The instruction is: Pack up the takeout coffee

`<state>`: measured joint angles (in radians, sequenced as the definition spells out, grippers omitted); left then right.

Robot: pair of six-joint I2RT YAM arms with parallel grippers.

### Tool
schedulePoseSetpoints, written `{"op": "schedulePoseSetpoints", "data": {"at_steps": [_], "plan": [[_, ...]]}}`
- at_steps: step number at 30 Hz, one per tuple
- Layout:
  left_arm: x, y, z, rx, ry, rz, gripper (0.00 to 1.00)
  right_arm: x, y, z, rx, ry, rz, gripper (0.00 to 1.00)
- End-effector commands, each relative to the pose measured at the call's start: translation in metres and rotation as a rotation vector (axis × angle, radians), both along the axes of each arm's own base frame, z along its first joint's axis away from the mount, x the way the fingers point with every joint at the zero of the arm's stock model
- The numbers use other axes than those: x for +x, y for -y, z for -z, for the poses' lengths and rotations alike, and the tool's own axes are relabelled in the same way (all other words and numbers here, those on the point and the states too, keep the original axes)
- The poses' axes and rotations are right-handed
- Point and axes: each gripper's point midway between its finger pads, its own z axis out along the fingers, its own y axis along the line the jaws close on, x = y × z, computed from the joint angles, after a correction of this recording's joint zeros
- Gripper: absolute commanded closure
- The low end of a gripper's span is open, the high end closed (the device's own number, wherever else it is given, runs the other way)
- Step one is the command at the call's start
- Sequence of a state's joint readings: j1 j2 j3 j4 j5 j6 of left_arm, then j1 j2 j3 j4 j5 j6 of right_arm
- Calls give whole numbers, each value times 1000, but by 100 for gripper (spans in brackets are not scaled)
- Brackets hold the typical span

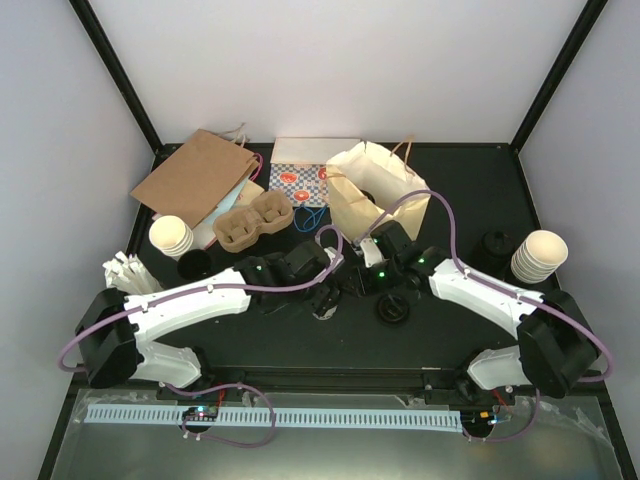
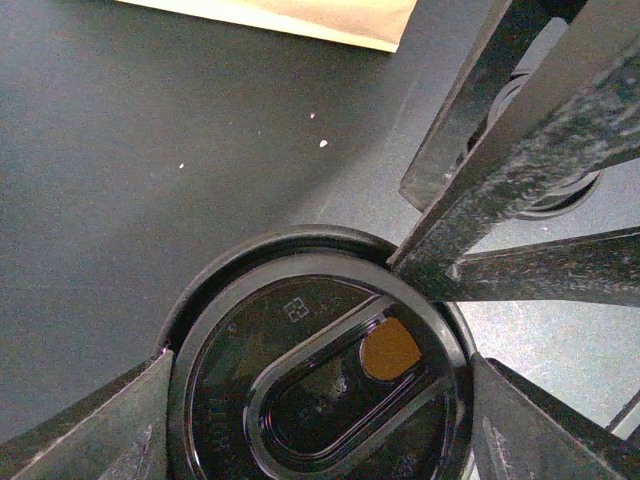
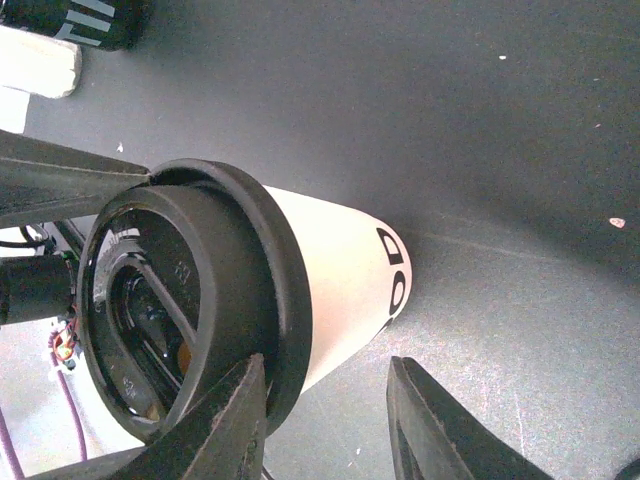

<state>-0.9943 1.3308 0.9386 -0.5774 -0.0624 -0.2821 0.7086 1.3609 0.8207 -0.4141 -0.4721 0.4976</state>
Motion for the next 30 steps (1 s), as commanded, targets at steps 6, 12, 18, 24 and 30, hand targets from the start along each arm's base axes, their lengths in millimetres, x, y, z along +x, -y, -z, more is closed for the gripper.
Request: {"op": "schedulePoseSetpoints", "data": {"at_steps": [6, 12, 18, 24, 30], "plan": [[-15, 0, 25, 85, -45, 27, 23, -8, 22, 42, -111, -23, 39, 66], [-19, -3, 20, 55, -24, 50, 23, 8, 11, -21, -40, 96, 26, 65], [-26, -2, 15, 36, -14, 116, 24, 19, 2, -38, 10, 129, 53, 64], [-31, -2, 13, 31, -23, 140, 24, 19, -15, -31, 55, 82, 3, 68], [-30, 0, 11, 20, -17, 144, 24, 13, -20, -27, 85, 58, -33, 68]]}}
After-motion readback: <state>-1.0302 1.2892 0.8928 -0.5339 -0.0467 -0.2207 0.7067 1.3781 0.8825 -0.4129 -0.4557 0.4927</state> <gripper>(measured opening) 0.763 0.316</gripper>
